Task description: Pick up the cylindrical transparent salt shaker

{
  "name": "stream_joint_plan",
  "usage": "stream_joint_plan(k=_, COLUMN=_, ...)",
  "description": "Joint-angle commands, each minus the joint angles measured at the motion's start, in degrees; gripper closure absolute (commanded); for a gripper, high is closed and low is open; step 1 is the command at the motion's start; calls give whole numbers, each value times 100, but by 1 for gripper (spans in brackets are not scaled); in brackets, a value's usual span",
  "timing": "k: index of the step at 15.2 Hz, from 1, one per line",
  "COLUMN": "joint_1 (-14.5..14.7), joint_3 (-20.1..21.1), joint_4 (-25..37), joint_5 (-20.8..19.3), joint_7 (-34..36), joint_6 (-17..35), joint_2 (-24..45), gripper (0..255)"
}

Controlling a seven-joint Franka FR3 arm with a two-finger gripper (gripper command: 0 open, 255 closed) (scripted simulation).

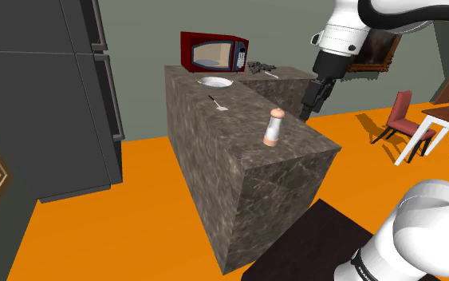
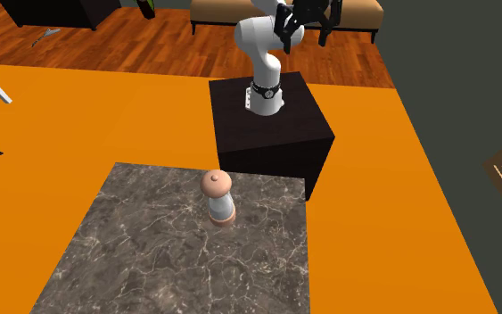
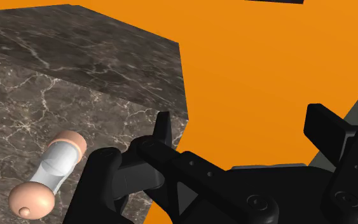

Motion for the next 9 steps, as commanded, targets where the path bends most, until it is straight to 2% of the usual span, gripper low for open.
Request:
stream_joint_plan(k=1, joint_1=0, joint_3=0, joint_4=0, joint_5=0, joint_7=0, joint_6=0, joint_2=0, gripper=0)
stream_joint_plan(k=9, joint_1=-168, joint_3=-665, joint_4=440, joint_5=-305, joint_7=-814, joint_6=859, joint_2=1299, gripper=0)
